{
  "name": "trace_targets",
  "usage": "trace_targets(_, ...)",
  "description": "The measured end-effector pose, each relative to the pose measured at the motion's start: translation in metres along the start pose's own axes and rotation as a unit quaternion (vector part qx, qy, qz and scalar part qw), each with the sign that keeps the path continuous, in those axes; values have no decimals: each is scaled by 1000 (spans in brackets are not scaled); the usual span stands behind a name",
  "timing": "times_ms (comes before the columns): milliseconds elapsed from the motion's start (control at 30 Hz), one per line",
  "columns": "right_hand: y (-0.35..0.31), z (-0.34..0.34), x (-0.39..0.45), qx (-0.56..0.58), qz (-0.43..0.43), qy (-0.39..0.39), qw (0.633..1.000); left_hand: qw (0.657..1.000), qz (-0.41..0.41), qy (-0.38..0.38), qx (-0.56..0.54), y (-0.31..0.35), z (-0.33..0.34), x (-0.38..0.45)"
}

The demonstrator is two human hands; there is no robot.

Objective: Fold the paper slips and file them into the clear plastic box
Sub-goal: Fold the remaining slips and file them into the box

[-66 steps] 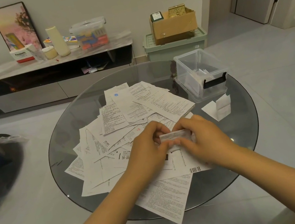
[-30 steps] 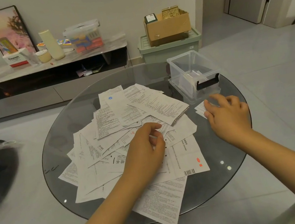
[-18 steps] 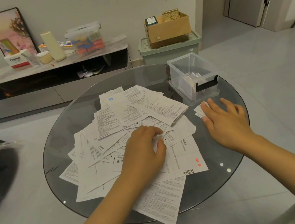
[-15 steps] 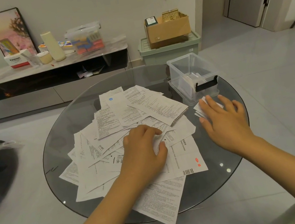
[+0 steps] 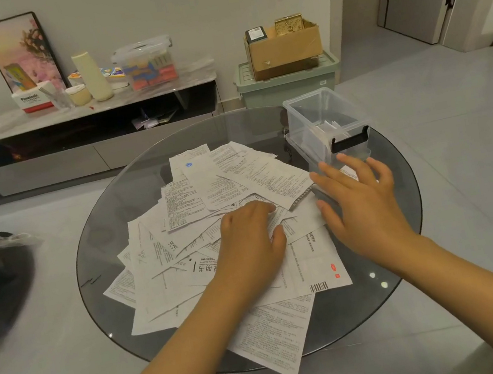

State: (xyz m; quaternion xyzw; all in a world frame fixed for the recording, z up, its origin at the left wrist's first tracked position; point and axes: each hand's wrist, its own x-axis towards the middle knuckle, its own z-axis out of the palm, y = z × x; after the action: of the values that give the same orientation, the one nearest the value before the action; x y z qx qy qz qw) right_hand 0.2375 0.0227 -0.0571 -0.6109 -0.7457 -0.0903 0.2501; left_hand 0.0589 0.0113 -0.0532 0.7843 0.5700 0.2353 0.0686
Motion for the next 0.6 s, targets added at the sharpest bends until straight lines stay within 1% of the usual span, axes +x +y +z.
trace_targets(100, -4, 4, -1, -1, -8, -12, 1000, 1000, 1, -10, -16, 4, 4, 12)
trace_targets(200, -7, 8, -1, -5, -13, -25, 1000, 1000, -10, -19, -4, 5, 11, 27)
trace_targets(267, -8, 11, 0, -7, -18, -33, 999, 999, -22, -34, 13, 6, 17, 35)
trace_targets(333, -9, 11, 0, -2, -20, -42, 999, 997, -32, -40, 58, 7, 22, 39)
trace_targets(433, -9, 13, 1, 14, -22, -47, 999, 994, -25, -4, 104, 6, 26, 46)
trace_targets(500, -9, 13, 1, 21, -28, -39, 999, 995, -3, 34, 96, 6, 24, 48)
trace_targets(600, -6, 13, 2, 38, -29, -26, 999, 996, 28, 64, 54, 7, 19, 45)
